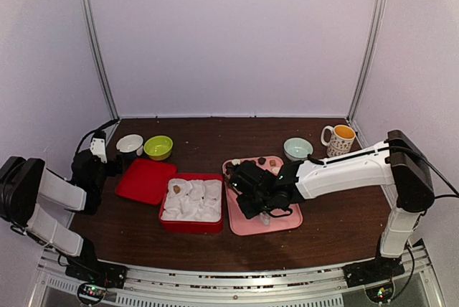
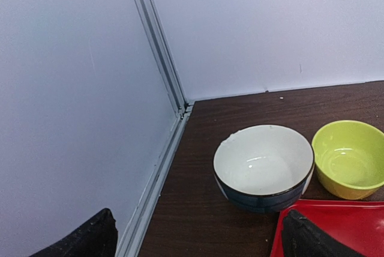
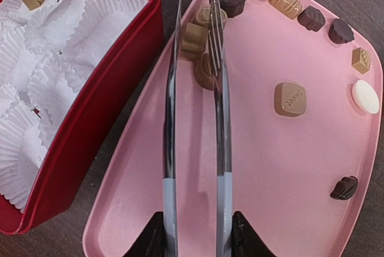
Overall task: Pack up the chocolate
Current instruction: Pick up the fake chocolate from the plate, then place the fake chocolate in the empty pocket of the box.
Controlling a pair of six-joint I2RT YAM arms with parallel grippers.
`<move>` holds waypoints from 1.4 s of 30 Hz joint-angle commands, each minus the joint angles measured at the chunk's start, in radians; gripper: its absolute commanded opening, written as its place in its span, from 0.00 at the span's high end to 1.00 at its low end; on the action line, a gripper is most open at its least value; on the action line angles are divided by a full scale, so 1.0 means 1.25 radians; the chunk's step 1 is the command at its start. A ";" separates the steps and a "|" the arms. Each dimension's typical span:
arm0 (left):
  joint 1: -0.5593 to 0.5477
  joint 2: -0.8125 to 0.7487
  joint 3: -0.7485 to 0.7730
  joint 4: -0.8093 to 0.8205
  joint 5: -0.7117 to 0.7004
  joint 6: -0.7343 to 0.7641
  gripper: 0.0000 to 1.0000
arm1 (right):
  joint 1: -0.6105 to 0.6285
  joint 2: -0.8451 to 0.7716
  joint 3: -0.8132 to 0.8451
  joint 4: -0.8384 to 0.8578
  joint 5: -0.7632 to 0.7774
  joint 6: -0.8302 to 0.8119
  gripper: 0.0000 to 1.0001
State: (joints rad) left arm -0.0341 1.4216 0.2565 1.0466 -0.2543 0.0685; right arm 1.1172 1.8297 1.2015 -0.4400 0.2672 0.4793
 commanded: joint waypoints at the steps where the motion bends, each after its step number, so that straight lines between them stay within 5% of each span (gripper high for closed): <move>1: 0.006 0.006 0.016 0.037 -0.001 -0.008 0.02 | 0.004 0.008 0.033 -0.033 0.036 0.011 0.70; 23: 0.005 0.006 0.016 0.037 -0.001 -0.008 0.02 | 0.016 -0.131 0.033 -0.046 0.084 -0.011 0.77; 29: 0.006 0.006 0.016 0.037 -0.001 -0.008 0.02 | 0.060 -0.176 0.028 0.038 0.060 -0.083 0.76; 42: 0.005 0.006 0.016 0.038 -0.001 -0.008 0.02 | 0.073 -0.072 0.086 0.108 -0.041 -0.097 0.76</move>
State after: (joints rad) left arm -0.0341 1.4216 0.2565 1.0462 -0.2543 0.0685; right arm 1.2041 1.6939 1.2629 -0.3611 0.2470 0.3687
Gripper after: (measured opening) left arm 0.977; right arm 0.243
